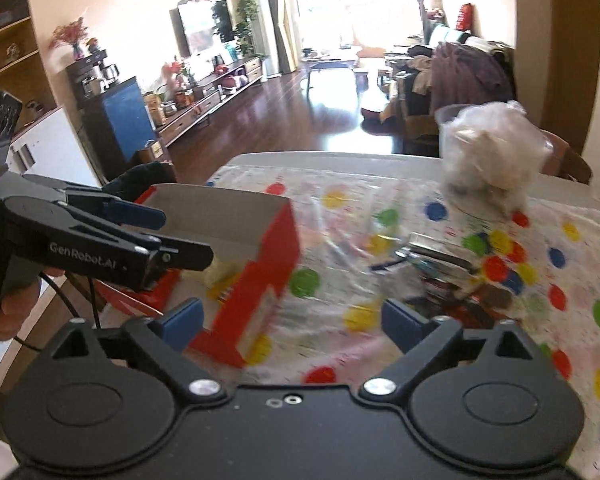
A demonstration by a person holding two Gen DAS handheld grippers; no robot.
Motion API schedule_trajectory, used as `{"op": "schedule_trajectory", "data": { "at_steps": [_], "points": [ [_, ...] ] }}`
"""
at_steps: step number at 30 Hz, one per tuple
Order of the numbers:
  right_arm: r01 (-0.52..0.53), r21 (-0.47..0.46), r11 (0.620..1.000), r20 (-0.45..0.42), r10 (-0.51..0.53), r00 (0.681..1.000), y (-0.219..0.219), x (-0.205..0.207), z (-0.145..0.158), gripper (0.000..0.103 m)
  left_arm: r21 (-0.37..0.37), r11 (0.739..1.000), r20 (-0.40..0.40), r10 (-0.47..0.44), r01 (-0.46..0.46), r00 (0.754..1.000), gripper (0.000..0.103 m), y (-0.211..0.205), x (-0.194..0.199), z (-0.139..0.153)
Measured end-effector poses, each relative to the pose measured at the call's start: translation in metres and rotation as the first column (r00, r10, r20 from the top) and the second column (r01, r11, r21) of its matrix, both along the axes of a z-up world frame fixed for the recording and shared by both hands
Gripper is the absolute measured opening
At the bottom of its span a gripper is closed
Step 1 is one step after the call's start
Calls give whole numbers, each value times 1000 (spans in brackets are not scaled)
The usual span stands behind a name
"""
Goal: Organize snacks
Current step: 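Move both tools back from the shoebox toward the snack pile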
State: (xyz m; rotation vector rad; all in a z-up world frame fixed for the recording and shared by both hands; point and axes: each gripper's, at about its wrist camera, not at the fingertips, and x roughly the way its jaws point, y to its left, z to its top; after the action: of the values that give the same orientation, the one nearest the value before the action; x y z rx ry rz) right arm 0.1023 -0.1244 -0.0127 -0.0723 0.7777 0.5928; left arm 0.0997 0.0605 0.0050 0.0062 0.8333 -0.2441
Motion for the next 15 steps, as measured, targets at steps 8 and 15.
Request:
{"op": "schedule_trajectory", "data": {
  "at_steps": [8,15],
  "points": [
    [2,-62,998,17,-1,1000,-65,-6,-19,103,-9,998,-31,-60,60,998,84,-56,25,-23],
    [-56,-153,987,-17,54,998,-108,3,-51,103,17,991,-65,-130,132,989,84,-101,47,-49]
  ]
}}
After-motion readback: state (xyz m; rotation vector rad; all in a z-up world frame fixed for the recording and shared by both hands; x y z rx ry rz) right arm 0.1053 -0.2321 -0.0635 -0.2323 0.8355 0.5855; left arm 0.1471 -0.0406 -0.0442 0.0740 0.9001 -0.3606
